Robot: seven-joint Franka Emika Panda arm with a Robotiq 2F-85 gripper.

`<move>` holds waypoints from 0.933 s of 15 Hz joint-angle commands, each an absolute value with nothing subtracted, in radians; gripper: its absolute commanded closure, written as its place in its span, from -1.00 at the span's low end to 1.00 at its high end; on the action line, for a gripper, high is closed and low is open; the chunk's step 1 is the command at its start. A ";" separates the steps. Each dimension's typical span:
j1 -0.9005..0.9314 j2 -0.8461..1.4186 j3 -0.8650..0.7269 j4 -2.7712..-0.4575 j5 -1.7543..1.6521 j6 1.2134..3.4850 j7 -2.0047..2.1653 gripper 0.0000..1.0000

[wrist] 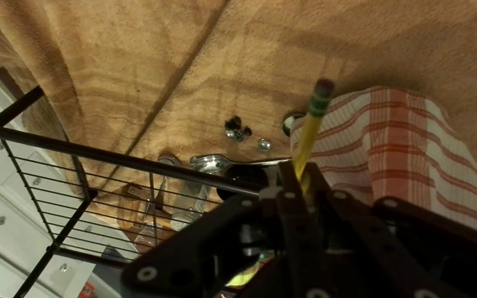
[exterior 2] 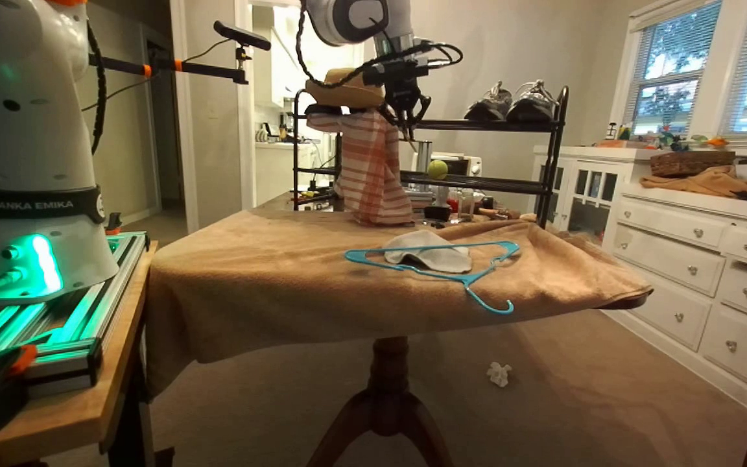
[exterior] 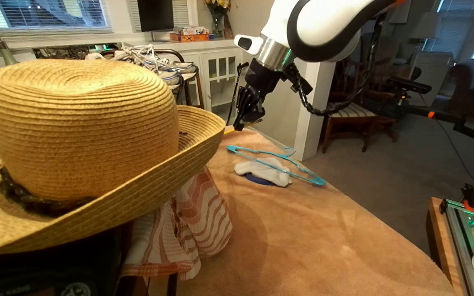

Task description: Put the yellow pencil on the bottom shelf of the rack.

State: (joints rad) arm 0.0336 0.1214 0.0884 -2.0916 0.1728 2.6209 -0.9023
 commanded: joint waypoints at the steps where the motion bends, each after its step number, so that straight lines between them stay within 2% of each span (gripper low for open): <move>1: 0.068 0.222 0.078 -2.046 0.014 2.746 -0.693 0.96; 8: 0.077 0.380 0.084 -1.887 -0.132 2.872 -0.401 0.96; 9: 0.048 0.328 0.102 -1.949 -0.128 2.851 -0.448 0.82; 14: 0.054 0.367 0.106 -1.895 -0.128 2.854 -0.416 0.82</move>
